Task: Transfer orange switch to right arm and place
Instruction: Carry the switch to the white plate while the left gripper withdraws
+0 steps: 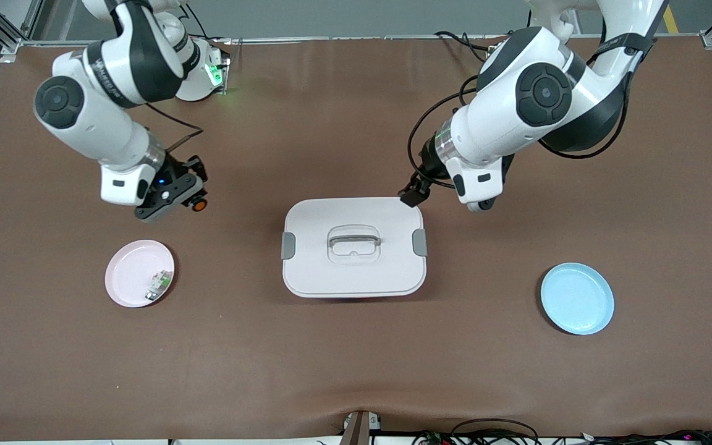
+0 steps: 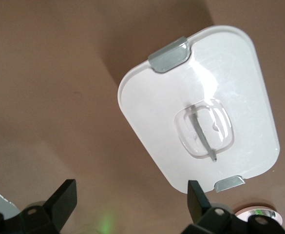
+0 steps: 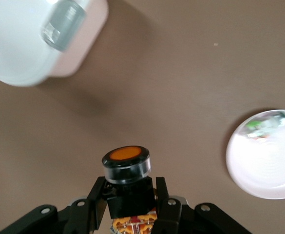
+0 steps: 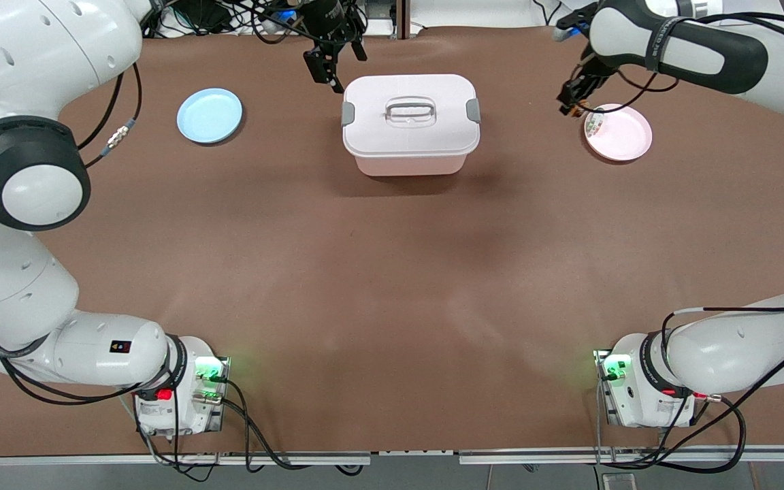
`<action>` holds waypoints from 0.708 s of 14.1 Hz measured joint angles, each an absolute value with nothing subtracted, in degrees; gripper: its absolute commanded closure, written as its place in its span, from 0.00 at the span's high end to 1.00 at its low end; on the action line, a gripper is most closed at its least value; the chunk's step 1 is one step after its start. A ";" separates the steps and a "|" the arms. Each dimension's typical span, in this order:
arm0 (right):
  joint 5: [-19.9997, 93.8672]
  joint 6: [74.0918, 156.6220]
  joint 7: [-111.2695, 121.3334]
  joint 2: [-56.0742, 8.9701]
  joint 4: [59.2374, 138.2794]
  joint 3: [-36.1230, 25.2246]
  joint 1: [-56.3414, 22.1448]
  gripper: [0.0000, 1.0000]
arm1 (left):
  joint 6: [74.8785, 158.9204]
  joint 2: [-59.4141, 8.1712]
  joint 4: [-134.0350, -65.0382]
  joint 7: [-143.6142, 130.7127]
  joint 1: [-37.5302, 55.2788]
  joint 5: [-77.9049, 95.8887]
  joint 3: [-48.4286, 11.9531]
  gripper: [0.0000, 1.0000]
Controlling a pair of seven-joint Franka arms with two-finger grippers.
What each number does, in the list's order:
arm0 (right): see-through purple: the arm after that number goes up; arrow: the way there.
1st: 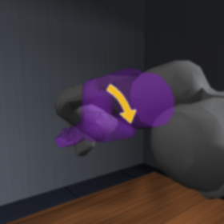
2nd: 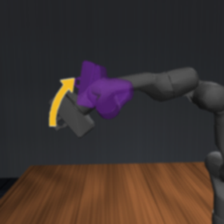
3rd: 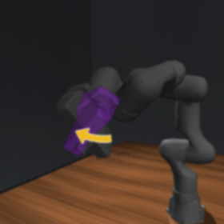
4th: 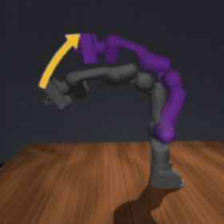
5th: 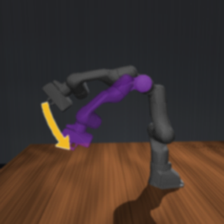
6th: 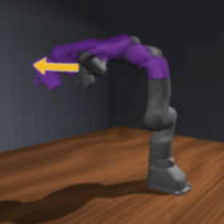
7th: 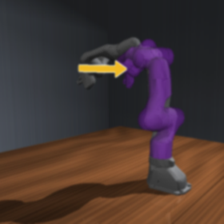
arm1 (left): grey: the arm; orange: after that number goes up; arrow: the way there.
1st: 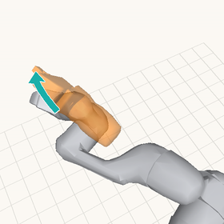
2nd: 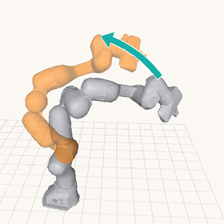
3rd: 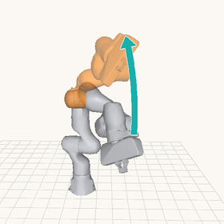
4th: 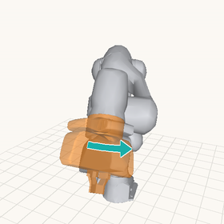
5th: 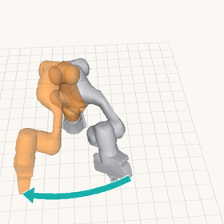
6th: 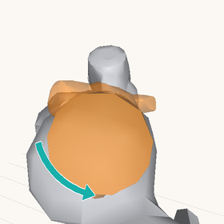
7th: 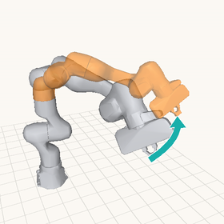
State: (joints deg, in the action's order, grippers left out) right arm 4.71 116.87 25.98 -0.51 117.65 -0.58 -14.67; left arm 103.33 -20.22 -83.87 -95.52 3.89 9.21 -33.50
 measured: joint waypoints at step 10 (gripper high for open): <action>1.79 129.99 61.22 -13.41 116.30 -0.60 1.47 0.00 | 98.66 -18.52 -82.61 -70.97 -7.92 2.17 -33.17 1.00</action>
State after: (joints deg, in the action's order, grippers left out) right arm 1.79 129.99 61.22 -13.41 116.30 -0.60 1.47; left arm 98.66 -18.52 -82.61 -70.97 -7.92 2.17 -33.17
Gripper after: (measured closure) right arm 0.551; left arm 0.000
